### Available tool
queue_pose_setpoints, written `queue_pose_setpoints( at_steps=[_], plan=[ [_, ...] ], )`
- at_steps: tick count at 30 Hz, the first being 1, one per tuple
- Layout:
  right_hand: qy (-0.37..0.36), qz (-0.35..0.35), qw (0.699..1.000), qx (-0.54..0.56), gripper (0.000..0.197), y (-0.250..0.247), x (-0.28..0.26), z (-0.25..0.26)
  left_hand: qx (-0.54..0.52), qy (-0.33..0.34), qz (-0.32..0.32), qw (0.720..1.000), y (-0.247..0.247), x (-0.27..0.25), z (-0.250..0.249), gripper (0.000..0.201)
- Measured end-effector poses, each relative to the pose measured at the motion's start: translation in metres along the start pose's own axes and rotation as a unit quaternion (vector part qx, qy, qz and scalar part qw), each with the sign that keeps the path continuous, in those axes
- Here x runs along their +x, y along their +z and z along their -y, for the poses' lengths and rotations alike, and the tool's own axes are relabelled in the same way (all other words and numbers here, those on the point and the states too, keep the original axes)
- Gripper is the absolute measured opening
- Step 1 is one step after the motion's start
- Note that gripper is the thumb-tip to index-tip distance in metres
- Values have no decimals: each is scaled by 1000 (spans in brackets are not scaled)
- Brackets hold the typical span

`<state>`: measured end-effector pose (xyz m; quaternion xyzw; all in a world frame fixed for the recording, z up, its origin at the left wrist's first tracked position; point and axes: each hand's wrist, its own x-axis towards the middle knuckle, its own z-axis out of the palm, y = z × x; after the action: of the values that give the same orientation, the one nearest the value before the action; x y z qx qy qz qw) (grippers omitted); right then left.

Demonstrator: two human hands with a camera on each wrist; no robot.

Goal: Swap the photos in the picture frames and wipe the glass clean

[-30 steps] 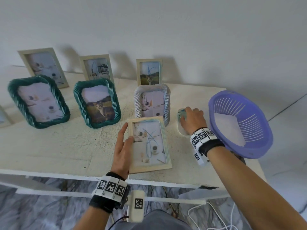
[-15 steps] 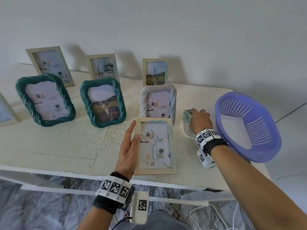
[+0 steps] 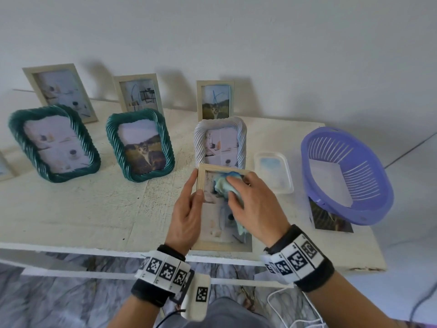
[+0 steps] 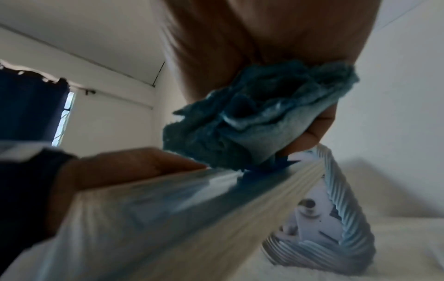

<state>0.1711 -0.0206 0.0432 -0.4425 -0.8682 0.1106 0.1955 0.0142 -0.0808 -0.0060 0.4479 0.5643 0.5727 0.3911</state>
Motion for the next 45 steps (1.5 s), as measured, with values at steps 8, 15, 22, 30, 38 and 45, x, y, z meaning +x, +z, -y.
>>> queue_pose_setpoints(
  at_steps=[8,15,22,30,38,45],
  plan=[
    [-62,87,994,36,25,4,-15,10,4,15,5,1000,-3,4,5,46],
    [-25,67,997,-35,26,1,-1,-3,2,20,5,1000,0,-1,2,48],
    [-83,129,988,-2,27,1,-26,17,-18,44,-22,999,-8,4,7,46],
    [13,44,999,-26,28,6,-17,17,-19,44,-35,998,-5,6,2,46],
    [-12,45,999,-13,24,-4,-15,14,6,60,-43,997,-7,5,-7,48],
    [-9,1,1000,14,11,-7,-17,28,20,57,-69,996,-8,3,-8,47]
  ],
)
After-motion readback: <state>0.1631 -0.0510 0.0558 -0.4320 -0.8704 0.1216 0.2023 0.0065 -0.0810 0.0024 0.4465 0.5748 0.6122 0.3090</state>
